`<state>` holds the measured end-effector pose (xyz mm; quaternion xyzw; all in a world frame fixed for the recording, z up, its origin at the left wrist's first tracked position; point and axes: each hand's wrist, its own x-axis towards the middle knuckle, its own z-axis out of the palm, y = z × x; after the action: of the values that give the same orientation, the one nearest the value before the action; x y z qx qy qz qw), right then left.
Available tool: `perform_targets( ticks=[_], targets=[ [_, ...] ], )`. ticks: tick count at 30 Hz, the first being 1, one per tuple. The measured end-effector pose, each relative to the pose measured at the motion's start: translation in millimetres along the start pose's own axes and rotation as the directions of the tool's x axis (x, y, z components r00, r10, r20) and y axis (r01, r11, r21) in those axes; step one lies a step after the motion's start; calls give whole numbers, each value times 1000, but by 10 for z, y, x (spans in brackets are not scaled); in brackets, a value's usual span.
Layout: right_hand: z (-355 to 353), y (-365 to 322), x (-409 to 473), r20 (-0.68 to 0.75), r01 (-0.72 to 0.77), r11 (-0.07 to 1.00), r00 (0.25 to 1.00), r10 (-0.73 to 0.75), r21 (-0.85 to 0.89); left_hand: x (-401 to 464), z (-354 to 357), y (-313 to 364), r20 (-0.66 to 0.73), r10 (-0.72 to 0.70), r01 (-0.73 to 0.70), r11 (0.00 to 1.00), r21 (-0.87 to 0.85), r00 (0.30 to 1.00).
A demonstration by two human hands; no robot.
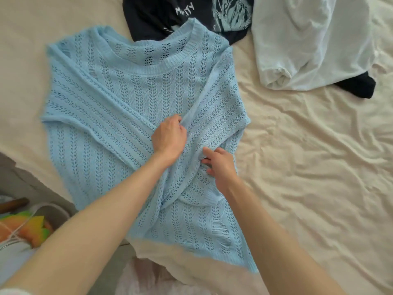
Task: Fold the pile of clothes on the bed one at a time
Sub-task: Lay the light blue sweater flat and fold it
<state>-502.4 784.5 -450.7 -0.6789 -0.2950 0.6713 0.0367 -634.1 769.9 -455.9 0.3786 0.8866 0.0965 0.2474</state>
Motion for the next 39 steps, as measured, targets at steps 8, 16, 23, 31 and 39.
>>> perform_targets(
  ticks=[8,16,23,31,39],
  targets=[
    [143,155,-152,19,-23,999,1000,23,-42,-47,-251,-444,203,-105,155,956,-249,974],
    [260,320,-313,-40,172,933,980,-195,-317,-686,-5,-489,65,-18,21,999,-38,998],
    [413,486,-448,54,42,980,998,-32,-194,-330,-398,-877,360,-242,431,592,-681,901],
    [755,694,-646,120,-10,1000,993,9,6,-533,-418,-1154,440,-23,168,942,-292,898],
    [1121,910,-810,61,-5,998,998,2,59,-814,-572,-1630,396,-60,293,774,-561,916]
  ],
)
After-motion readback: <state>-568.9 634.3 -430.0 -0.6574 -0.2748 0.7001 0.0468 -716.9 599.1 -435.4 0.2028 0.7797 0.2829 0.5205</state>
